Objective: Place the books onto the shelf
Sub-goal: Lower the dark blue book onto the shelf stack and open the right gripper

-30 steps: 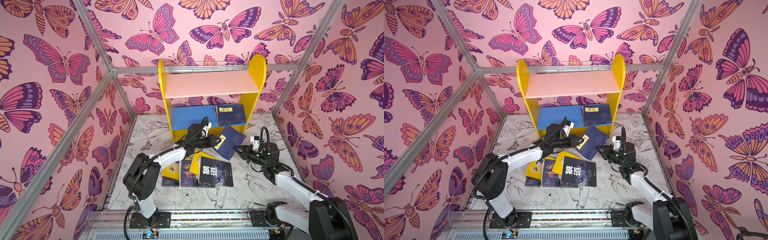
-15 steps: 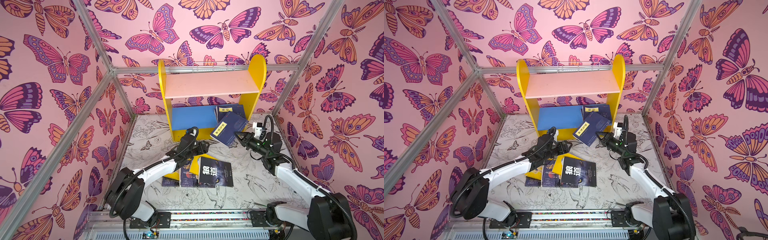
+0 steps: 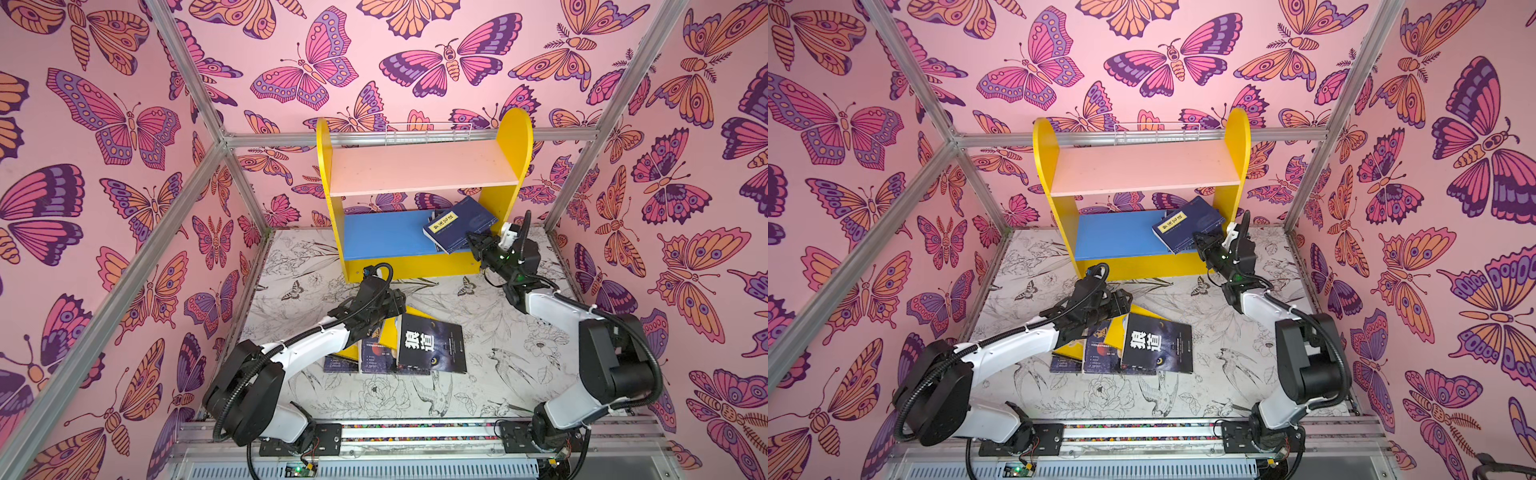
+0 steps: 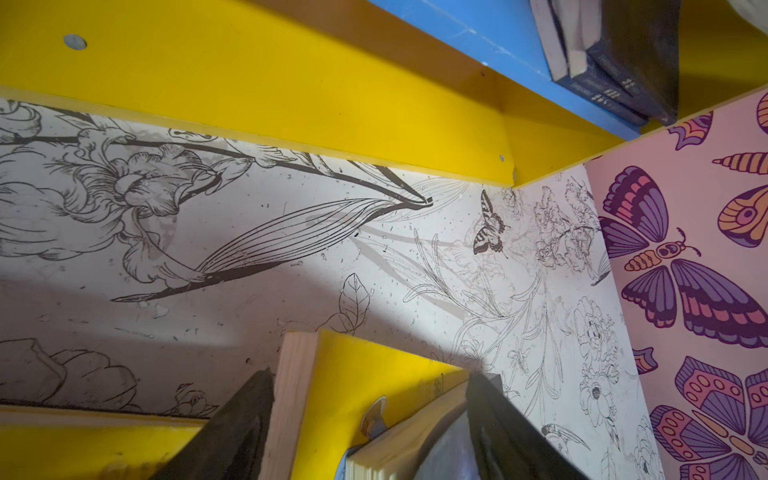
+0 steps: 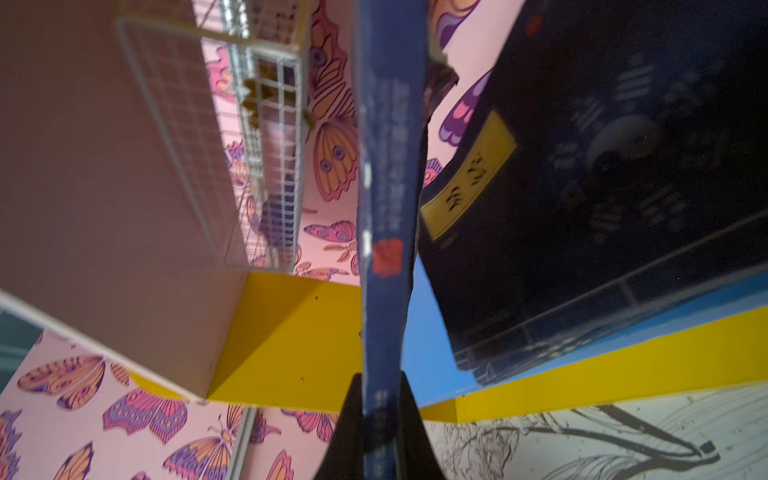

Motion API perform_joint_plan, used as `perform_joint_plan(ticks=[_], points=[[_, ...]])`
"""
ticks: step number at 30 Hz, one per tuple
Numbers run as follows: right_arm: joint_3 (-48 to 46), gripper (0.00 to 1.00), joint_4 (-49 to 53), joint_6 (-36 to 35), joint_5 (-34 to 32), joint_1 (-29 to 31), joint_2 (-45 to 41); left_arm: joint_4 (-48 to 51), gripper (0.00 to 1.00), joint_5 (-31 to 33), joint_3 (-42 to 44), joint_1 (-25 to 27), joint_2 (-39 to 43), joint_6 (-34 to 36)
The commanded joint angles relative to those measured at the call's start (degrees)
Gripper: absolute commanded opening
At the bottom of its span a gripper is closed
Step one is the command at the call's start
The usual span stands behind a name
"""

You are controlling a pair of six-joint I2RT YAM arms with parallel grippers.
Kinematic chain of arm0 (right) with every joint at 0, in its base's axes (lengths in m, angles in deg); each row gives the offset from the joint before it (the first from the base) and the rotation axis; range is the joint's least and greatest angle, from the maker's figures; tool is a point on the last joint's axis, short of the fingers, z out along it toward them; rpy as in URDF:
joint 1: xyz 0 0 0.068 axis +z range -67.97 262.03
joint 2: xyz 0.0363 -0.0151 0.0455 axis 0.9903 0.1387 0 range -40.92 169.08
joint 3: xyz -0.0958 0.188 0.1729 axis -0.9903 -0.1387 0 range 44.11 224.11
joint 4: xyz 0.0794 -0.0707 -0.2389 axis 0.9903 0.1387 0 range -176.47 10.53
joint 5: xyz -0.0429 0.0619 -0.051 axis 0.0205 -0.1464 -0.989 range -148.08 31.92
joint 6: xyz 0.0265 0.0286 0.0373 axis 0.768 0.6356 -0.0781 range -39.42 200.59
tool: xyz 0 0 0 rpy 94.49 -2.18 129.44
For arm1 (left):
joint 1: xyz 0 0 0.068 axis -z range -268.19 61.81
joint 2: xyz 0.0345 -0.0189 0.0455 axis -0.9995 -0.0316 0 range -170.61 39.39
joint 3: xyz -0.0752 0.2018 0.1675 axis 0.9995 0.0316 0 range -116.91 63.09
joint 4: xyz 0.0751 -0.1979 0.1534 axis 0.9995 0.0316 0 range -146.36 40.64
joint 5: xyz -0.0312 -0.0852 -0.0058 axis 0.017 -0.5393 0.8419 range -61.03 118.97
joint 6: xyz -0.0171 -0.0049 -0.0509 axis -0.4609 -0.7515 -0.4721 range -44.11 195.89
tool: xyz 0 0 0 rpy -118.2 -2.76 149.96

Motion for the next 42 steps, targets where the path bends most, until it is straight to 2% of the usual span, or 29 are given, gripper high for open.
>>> perform_joint_plan(ticks=[1,13,21,25,28,29,30,31,32,34,35,38,42], points=[[2.9,0.00,-11.9,4.9,-8.1,0.3,3.2,2.7,0.76,1.9,-0.8,-0.2,1.5,3.3],[4.0,0.00,-15.9,4.4,-17.7,1.6,8.2,3.2,0.76,1.8,1.0,-0.3,1.1,2.6],[3.5,0.00,-13.7,4.7,-28.6,6.0,8.9,3.1,0.76,0.9,0.8,-0.3,0.4,2.5],[3.5,0.00,-9.9,4.8,-34.8,8.2,8.0,3.1,0.77,0.7,1.1,-0.3,0.7,2.5],[4.4,0.00,-6.0,5.9,-37.2,9.1,7.8,3.1,0.77,0.7,1.5,-0.3,1.0,2.5],[4.8,0.02,-5.1,5.9,-37.1,9.2,7.8,3.2,0.77,0.8,1.5,-0.3,1.1,2.5],[5.3,0.08,-3.5,6.7,-36.9,9.3,7.8,3.2,0.77,0.9,1.6,-0.3,1.2,2.4],[5.8,0.17,-1.8,7.6,-36.5,9.3,7.7,3.2,0.77,0.9,1.6,-0.2,1.4,2.5],[6.3,0.32,-0.1,8.4,-35.8,9.3,7.5,3.1,0.77,1.0,1.7,-0.3,1.4,2.5],[7.3,0.53,3.2,8.8,-34.3,9.3,6.8,3.3,0.77,1.1,1.6,-0.3,1.5,2.4],[8.1,0.59,6.4,8.8,-33.6,9.3,6.0,3.4,0.77,1.1,1.6,-0.2,1.5,2.4],[10.7,0.65,16.2,8.0,-32.3,9.3,3.9,3.4,0.77,0.9,1.2,-0.3,1.0,2.1],[16.3,0.67,29.5,5.9,-30.2,9.2,3.4,3.5,0.77,0.3,0.6,-0.2,0.3,2.0]])
